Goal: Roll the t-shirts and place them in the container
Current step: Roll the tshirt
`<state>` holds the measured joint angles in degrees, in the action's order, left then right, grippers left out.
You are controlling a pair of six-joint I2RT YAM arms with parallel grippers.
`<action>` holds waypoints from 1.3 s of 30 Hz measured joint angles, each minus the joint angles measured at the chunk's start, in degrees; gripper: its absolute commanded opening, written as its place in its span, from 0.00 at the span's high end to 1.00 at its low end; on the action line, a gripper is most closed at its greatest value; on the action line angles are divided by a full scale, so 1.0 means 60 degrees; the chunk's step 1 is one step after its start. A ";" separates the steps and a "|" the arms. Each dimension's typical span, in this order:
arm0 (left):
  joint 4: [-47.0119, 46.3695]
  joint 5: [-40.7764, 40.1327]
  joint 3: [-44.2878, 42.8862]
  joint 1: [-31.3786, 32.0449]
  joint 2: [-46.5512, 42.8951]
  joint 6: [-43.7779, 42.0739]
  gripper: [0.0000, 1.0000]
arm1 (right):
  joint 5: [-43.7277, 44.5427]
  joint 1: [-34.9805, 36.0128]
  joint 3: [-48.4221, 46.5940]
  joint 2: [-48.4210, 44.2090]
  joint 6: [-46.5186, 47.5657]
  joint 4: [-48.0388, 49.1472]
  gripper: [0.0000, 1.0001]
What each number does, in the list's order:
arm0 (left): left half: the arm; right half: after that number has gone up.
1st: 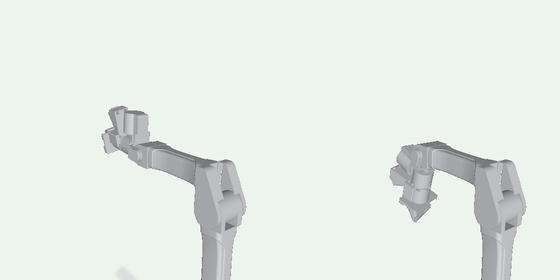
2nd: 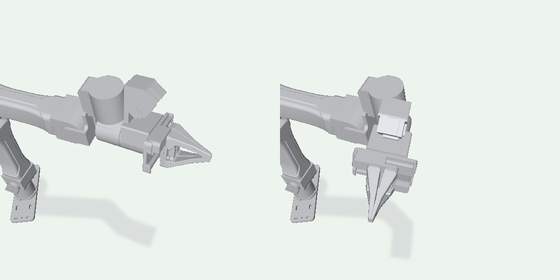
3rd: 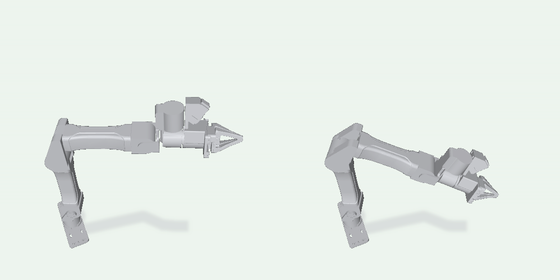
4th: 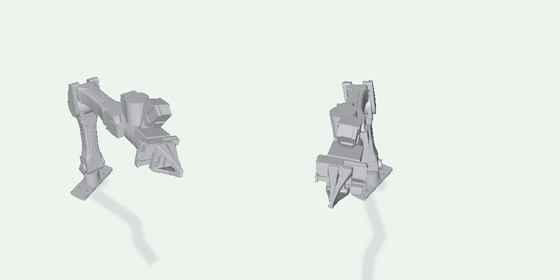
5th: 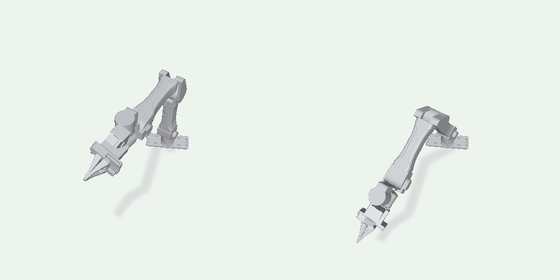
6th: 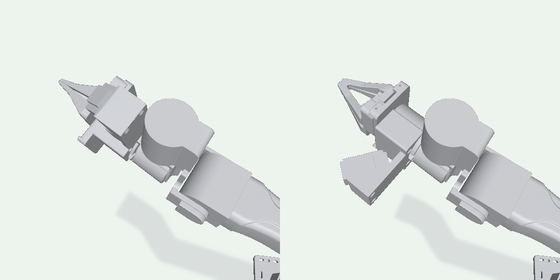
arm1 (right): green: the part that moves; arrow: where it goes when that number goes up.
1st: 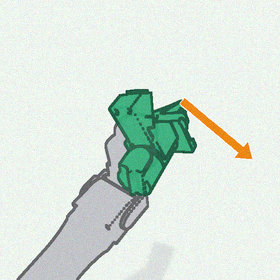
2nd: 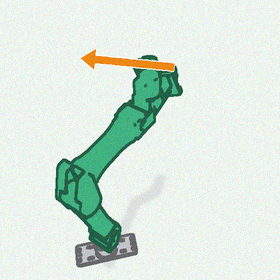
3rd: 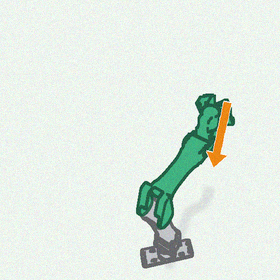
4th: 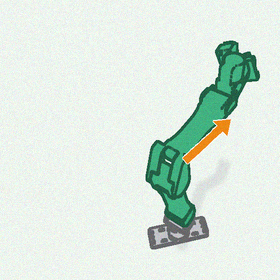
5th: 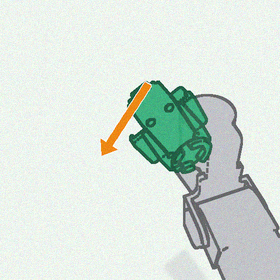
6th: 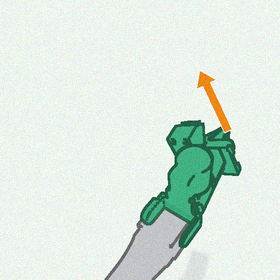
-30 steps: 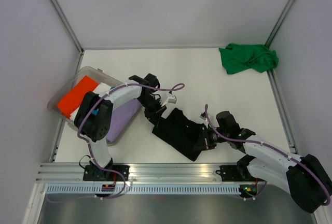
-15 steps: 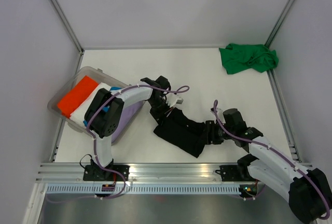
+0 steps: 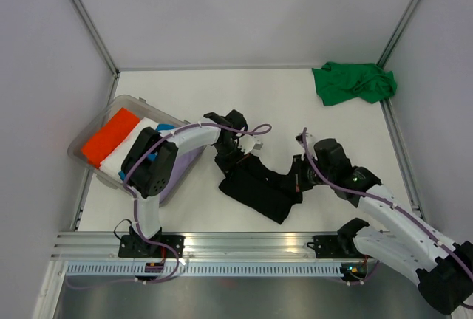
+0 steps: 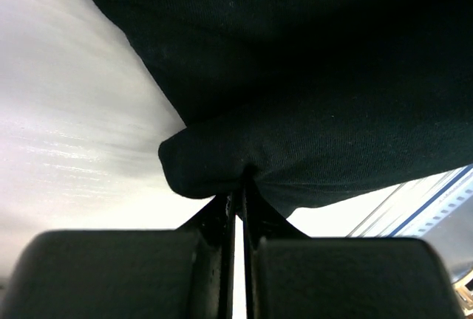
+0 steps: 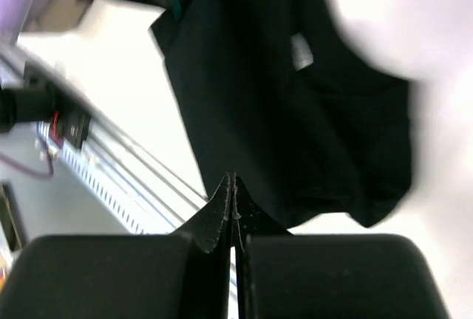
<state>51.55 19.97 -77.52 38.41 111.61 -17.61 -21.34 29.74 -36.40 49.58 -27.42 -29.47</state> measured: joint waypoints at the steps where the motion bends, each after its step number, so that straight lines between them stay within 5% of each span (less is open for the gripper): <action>1: -0.0004 -0.0036 0.0000 0.0007 -0.0007 0.0022 0.98 | 0.0000 0.0382 0.0131 0.0066 -0.0029 0.0251 1.00; 6: -0.0084 -0.0164 0.0011 0.0007 -0.0051 0.0098 0.97 | -0.0098 0.1260 0.0943 0.0801 -0.0266 0.1271 1.00; 23: -0.0623 -0.0474 0.0182 0.0047 -0.0412 0.0102 0.87 | 0.0681 0.0554 0.2153 0.2102 -0.1180 0.2412 1.00; 34: -0.1723 -0.1381 0.0699 -0.0138 -0.1923 -0.1086 0.59 | 0.0820 0.0328 0.2222 0.2051 -0.0608 0.2350 1.00; 36: -0.2382 -0.1683 0.1359 -0.0015 -0.2889 -0.2178 0.46 | 0.0816 0.0328 0.2215 0.2051 -0.0463 0.2350 1.00; 38: -0.3147 -0.1825 0.2386 0.0244 -0.4054 -0.3486 0.13 | 0.0816 0.0328 0.2204 0.2051 -0.0379 0.2346 1.00; 39: -0.3552 -0.1821 0.2962 0.0412 -0.4634 -0.4218 0.08 | 0.0816 0.0328 0.2204 0.2055 -0.0357 0.2350 1.00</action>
<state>30.24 9.04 -59.75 40.88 83.81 -42.92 -16.45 31.70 -23.18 61.91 -29.56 -15.38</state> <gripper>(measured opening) 0.726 0.003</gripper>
